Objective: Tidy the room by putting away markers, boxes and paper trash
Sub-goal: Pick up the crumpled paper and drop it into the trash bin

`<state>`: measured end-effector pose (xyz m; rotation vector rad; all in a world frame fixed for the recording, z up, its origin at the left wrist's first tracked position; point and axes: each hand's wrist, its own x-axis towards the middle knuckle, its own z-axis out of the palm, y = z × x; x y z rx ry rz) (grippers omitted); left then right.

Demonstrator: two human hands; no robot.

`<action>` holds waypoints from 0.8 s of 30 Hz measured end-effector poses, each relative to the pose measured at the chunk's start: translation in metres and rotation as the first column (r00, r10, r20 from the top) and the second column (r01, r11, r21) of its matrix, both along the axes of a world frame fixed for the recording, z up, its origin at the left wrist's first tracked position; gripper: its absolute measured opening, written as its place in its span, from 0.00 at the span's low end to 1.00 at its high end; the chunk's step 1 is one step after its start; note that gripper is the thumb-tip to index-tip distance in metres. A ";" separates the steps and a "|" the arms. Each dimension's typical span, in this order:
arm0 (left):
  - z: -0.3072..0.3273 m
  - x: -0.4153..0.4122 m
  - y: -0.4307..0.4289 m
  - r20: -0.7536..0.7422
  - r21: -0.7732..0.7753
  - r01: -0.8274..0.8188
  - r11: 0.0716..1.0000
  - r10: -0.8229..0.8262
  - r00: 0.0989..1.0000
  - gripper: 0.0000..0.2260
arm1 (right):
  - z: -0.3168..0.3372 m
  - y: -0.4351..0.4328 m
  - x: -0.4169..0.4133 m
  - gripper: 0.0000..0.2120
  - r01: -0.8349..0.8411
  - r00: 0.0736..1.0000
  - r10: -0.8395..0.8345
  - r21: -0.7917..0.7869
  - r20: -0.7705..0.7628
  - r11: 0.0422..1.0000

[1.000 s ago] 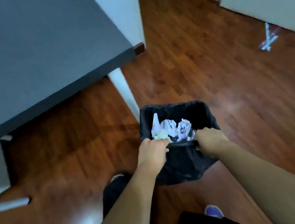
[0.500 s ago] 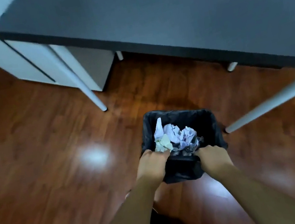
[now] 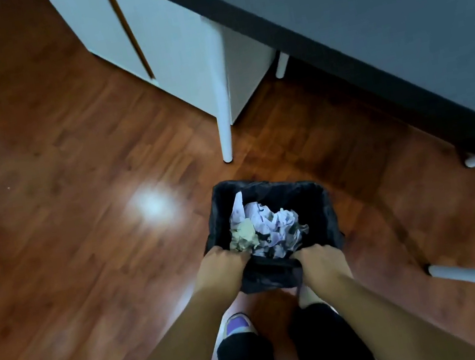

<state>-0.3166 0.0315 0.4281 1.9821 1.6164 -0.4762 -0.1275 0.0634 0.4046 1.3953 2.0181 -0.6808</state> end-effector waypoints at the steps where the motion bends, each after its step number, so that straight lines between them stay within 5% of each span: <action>1: -0.005 -0.002 0.004 -0.017 0.008 -0.014 1.000 0.014 1.000 0.11 | -0.003 0.010 -0.002 0.17 -0.015 1.000 0.015 -0.003 0.001 1.000; 10: -0.095 -0.017 0.085 0.033 0.060 -0.186 0.981 0.184 0.982 0.14 | -0.072 0.108 -0.024 0.14 -0.069 0.998 0.068 0.017 0.016 0.998; 17: -0.165 -0.030 0.095 0.183 0.044 -0.299 0.953 0.286 0.941 0.15 | -0.143 0.135 -0.037 0.20 -0.131 0.988 0.123 0.094 0.091 0.987; 22: -0.193 -0.036 0.093 0.317 0.165 -0.490 0.856 0.425 0.848 0.15 | -0.163 0.163 -0.035 0.22 -0.149 0.983 0.135 0.122 0.121 0.981; 24: -0.193 -0.035 0.099 0.367 0.050 -0.680 0.732 0.619 0.694 0.20 | -0.164 0.174 -0.038 0.23 -0.137 0.985 0.121 0.138 0.120 0.981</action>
